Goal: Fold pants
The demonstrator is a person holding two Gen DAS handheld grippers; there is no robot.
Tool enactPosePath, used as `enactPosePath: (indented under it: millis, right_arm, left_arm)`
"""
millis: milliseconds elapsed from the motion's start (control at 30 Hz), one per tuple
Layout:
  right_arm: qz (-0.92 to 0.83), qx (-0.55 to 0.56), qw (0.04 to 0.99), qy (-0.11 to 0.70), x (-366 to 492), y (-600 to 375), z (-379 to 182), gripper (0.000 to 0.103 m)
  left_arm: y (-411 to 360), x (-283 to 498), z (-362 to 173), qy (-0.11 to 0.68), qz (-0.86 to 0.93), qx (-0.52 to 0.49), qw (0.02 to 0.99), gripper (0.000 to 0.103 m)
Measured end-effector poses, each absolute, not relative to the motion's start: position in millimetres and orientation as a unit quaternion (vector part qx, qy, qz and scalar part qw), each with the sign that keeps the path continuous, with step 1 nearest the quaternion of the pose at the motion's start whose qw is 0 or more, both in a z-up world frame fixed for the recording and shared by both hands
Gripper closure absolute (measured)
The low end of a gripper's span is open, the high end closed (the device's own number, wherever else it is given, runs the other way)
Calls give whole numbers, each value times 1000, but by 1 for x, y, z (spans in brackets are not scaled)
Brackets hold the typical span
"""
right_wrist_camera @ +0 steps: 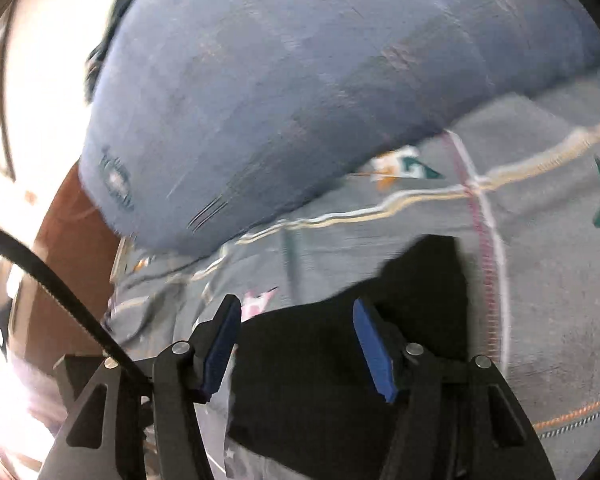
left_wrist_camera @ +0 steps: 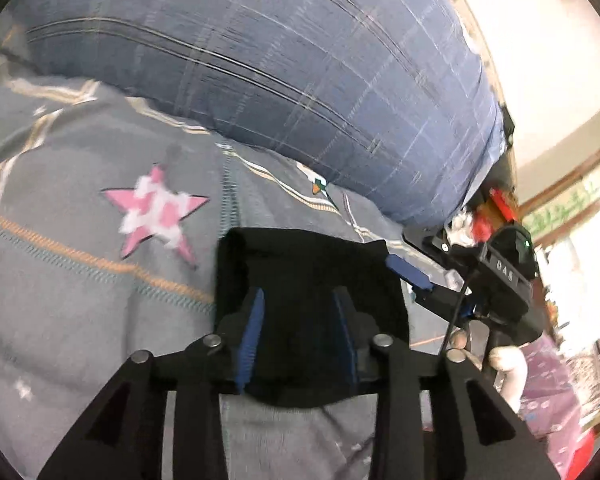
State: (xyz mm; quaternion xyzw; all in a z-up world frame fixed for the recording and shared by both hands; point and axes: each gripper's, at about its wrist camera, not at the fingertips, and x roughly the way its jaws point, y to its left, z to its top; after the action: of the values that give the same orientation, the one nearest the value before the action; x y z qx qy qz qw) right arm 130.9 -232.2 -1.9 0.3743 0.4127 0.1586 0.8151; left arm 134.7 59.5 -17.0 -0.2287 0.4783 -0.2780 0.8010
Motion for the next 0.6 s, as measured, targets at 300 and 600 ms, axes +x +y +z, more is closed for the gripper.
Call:
enactPosePath:
  millis: [300,600]
  right_arm:
    - [84,377,819,424,154,-254,-47,40]
    - [74,233,895,372,86,-232,5,39]
  left_arm:
    - [54,161,-68,527,-227,-216,790,53]
    - [57,122,-10,454,-230,-159,846,55]
